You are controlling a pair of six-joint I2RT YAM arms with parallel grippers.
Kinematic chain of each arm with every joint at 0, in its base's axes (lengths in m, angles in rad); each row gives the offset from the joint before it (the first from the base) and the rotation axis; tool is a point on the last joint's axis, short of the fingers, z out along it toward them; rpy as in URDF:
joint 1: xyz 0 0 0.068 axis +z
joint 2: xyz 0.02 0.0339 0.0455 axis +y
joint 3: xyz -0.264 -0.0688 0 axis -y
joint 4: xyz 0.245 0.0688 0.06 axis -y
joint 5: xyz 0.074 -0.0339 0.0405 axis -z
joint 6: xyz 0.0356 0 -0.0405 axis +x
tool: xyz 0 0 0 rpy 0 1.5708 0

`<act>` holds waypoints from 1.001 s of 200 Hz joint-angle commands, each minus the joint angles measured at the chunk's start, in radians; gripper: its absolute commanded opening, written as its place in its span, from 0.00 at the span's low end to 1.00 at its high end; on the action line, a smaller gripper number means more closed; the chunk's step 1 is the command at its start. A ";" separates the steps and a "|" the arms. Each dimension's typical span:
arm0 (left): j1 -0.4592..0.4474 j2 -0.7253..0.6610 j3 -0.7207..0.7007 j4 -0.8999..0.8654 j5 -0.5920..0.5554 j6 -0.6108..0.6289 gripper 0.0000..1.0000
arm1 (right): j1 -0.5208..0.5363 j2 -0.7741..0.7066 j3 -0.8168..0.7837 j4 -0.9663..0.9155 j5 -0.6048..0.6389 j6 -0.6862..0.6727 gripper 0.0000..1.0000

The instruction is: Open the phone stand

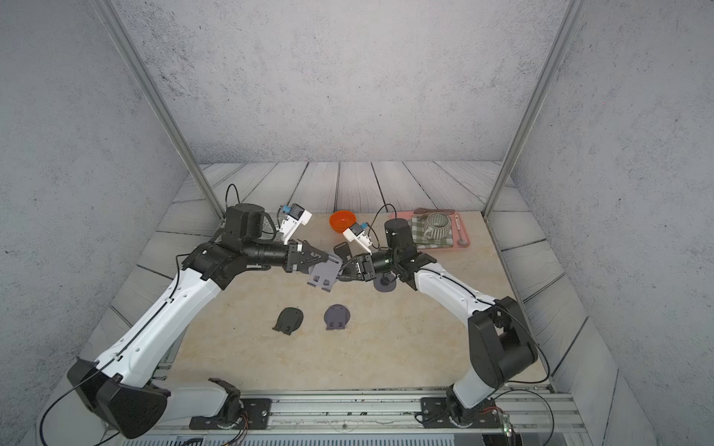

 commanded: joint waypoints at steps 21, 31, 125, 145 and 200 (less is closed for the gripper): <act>0.070 -0.101 0.139 0.598 -0.173 0.039 0.00 | -0.001 0.115 -0.174 -0.278 0.070 0.083 0.00; 0.070 -0.096 0.153 0.608 -0.186 0.052 0.00 | -0.001 0.125 -0.182 -0.278 0.075 0.085 0.00; -0.029 0.032 0.336 0.127 -0.045 0.333 0.00 | -0.015 0.113 -0.055 -0.528 0.174 -0.077 0.00; -0.063 0.014 0.248 0.108 -0.061 0.334 0.00 | -0.030 0.105 -0.016 -0.563 0.195 -0.101 0.00; -0.071 -0.061 0.007 0.259 -0.104 0.226 0.00 | -0.167 0.062 0.013 -0.544 0.220 -0.052 0.00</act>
